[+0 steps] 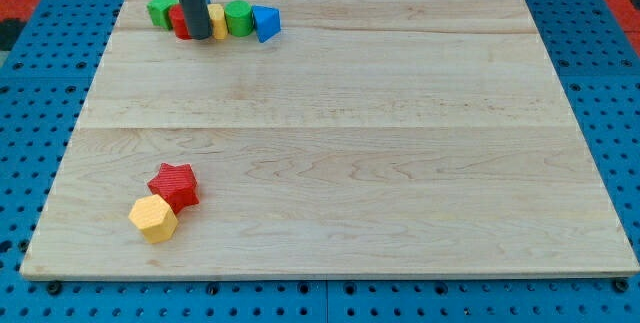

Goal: Keep the red star into the red circle to the bottom side

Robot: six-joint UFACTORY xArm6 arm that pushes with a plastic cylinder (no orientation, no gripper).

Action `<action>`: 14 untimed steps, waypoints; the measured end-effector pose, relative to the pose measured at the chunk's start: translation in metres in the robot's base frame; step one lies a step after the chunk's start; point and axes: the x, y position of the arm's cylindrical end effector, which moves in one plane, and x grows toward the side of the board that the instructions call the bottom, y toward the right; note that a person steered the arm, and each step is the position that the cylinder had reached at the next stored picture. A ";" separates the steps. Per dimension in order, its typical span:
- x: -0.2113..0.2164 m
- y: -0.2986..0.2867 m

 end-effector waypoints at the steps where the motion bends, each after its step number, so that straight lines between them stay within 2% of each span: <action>1: 0.038 0.000; 2: 0.093 0.037; 3: 0.186 0.104; 4: 0.284 0.114; 5: 0.292 0.035; 6: 0.289 0.012; 8: 0.215 0.026; 9: 0.135 -0.038; 10: 0.127 -0.055; 11: 0.181 -0.005; 12: 0.171 -0.051; 13: 0.154 -0.069; 14: 0.182 -0.067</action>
